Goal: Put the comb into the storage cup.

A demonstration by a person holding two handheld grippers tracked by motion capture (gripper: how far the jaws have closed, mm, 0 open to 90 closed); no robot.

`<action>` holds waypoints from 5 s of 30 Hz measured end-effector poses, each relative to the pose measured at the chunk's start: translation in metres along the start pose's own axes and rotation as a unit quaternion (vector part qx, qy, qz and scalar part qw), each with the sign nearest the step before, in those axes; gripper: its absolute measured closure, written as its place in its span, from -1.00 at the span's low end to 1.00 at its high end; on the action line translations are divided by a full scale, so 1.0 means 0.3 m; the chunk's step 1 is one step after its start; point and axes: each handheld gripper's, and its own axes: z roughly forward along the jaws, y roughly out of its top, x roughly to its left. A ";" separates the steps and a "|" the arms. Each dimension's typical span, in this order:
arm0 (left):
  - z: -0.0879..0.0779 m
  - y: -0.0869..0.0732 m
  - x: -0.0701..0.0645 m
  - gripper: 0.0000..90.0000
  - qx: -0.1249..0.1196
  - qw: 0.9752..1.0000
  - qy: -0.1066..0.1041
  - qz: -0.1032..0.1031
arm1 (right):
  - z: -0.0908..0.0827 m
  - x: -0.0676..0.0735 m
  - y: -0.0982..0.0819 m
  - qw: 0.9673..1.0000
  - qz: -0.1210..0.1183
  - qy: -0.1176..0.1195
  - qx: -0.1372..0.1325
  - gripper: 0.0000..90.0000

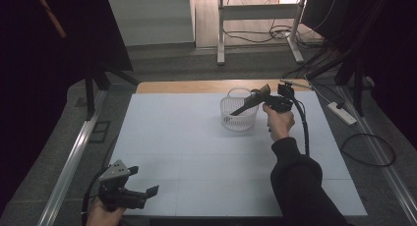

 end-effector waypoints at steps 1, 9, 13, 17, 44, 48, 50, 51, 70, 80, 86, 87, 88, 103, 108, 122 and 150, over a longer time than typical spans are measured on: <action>0.000 0.000 0.000 -0.99 0.000 1.000 0.000 0.000 | -0.001 -0.003 -0.001 1.000 0.001 -0.002 0.001 0.77; 0.000 0.000 0.000 -0.99 0.000 1.000 0.001 -0.001 | -0.001 -0.021 -0.014 1.000 -0.008 -0.027 0.010 0.64; 0.001 0.001 0.001 -0.99 0.001 1.000 0.003 -0.003 | 0.000 -0.028 -0.019 0.999 -0.012 -0.034 0.015 0.53; 0.002 0.002 0.001 -0.99 0.003 1.000 0.003 -0.004 | -0.001 -0.024 -0.021 0.999 -0.020 -0.037 0.018 0.36; 0.001 0.002 0.003 -0.98 0.003 1.000 -0.001 -0.005 | -0.025 -0.001 -0.017 0.993 -0.087 -0.064 0.042 -0.35; 0.000 0.001 0.003 -0.98 0.002 1.000 0.000 -0.005 | -0.027 0.003 -0.018 0.993 -0.091 -0.057 0.050 -0.45; -0.001 0.001 0.003 -0.99 0.000 1.000 0.000 -0.006 | -0.029 0.008 -0.018 0.992 -0.095 -0.058 0.052 -0.48; -0.001 0.001 0.003 -0.99 -0.002 1.000 0.000 -0.007 | -0.031 0.010 -0.018 0.992 -0.097 -0.057 0.052 -0.50; -0.005 0.000 0.005 -0.99 -0.002 1.000 0.008 -0.008 | -0.078 0.055 -0.025 0.980 -0.166 -0.066 0.085 -0.87; -0.006 0.000 0.002 -0.99 0.000 1.000 0.016 -0.007 | -0.104 0.055 -0.039 0.976 -0.186 -0.060 0.092 -0.97; -0.005 0.000 0.002 -0.99 0.000 1.000 0.017 -0.007 | -0.119 0.059 -0.053 0.974 -0.199 -0.058 0.094 -0.98; -0.005 0.001 0.002 -0.99 0.001 1.000 0.017 -0.006 | -0.120 0.060 -0.054 0.973 -0.202 -0.057 0.095 -0.98; -0.004 0.001 0.001 -0.99 0.002 1.000 0.018 -0.006 | -0.123 0.064 -0.057 0.972 -0.207 -0.056 0.099 -0.98; -0.007 0.001 0.000 -0.99 0.005 1.000 0.023 -0.007 | -0.172 0.081 -0.083 0.968 -0.223 -0.037 0.109 -1.00; -0.009 0.000 0.003 -0.99 0.004 1.000 0.020 -0.008 | -0.189 0.090 -0.093 0.968 -0.228 -0.031 0.103 -1.00; -0.011 -0.001 0.007 -0.99 0.004 1.000 0.021 -0.011 | -0.218 0.108 -0.141 0.962 -0.249 -0.027 0.113 -1.00; -0.014 -0.004 0.016 -1.00 -0.001 1.000 0.009 -0.017 | -0.299 0.139 -0.248 0.953 -0.271 0.006 0.139 -1.00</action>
